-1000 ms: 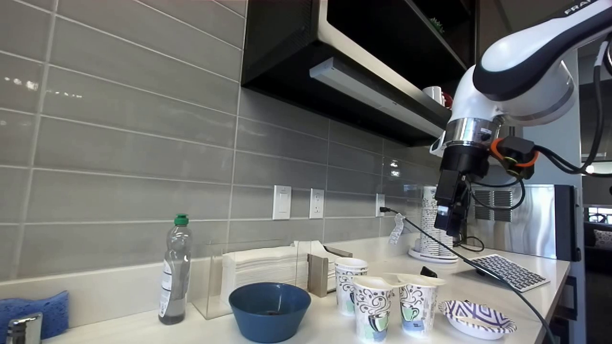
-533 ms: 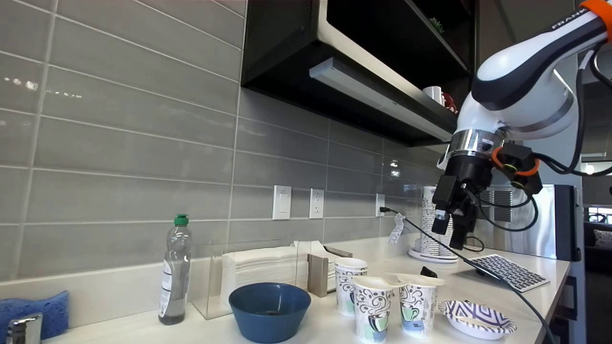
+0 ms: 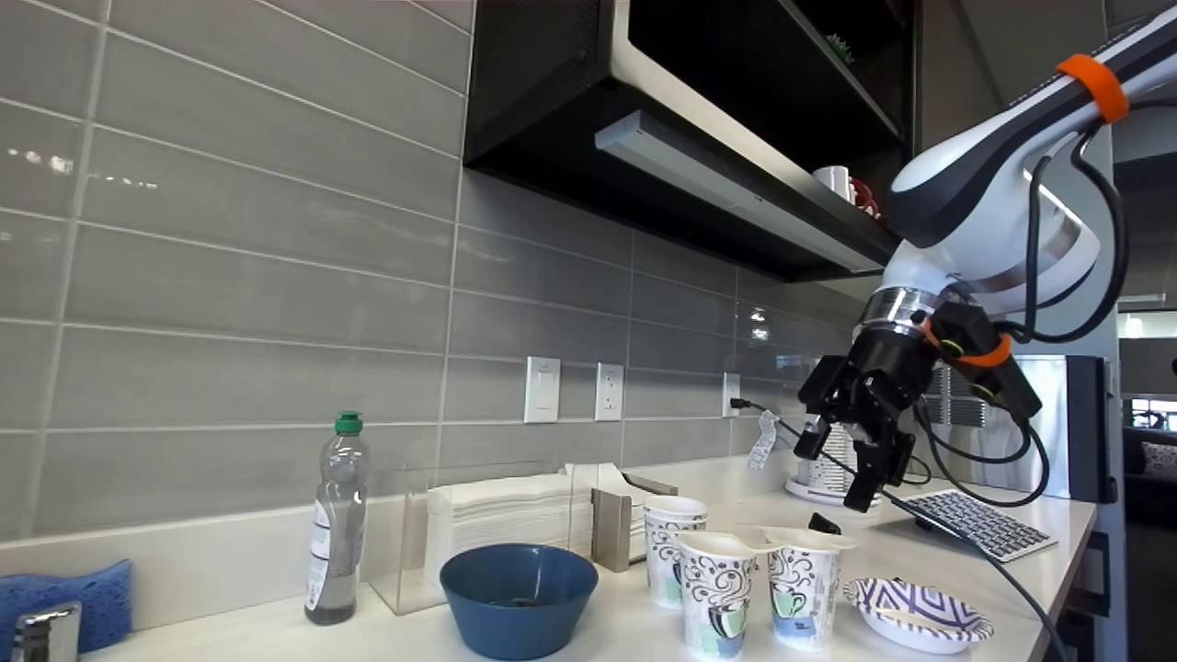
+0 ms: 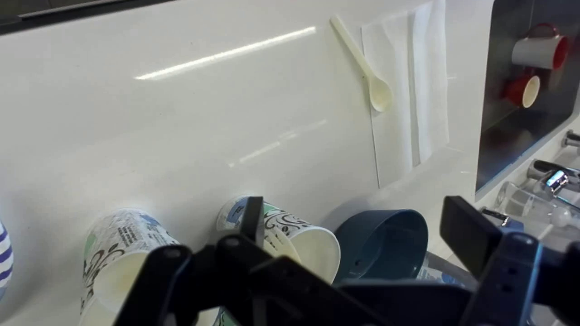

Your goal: Put the utensils placed on top of the coffee cups into the cups

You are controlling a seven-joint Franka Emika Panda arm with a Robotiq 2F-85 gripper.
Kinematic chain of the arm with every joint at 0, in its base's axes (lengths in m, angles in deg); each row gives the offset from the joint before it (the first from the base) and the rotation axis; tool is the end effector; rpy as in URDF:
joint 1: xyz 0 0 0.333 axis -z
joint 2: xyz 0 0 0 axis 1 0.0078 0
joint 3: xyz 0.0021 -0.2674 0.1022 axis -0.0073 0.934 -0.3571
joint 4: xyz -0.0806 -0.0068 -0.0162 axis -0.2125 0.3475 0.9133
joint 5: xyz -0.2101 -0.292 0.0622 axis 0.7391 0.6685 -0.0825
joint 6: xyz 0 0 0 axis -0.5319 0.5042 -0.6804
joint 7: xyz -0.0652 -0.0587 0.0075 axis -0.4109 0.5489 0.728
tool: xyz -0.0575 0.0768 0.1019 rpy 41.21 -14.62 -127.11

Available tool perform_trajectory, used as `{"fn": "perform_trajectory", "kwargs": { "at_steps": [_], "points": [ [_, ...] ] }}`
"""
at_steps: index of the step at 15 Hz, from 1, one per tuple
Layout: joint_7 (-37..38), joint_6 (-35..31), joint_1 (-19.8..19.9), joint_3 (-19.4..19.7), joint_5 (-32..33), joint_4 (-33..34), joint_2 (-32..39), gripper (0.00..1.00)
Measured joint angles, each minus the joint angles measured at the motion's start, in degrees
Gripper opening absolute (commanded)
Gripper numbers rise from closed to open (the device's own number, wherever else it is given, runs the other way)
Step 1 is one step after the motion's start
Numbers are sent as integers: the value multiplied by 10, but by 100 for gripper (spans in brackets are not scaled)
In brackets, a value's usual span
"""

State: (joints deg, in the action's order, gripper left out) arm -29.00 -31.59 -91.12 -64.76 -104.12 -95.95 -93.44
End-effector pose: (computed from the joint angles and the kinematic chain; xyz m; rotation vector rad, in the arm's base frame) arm 0.3995 -0.0369 0.3849 -2.5383 0.3134 -0.1423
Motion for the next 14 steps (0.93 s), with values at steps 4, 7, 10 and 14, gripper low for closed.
{"fn": "perform_trajectory", "kwargs": {
  "at_steps": [4,7,10,14],
  "points": [
    [6,-46,0,-9,-54,0,38,100],
    [6,-53,0,-12,-62,1,52,100],
    [6,-53,1,-13,-63,2,53,100],
    [20,-57,10,-21,-63,2,57,100]
  ]
}}
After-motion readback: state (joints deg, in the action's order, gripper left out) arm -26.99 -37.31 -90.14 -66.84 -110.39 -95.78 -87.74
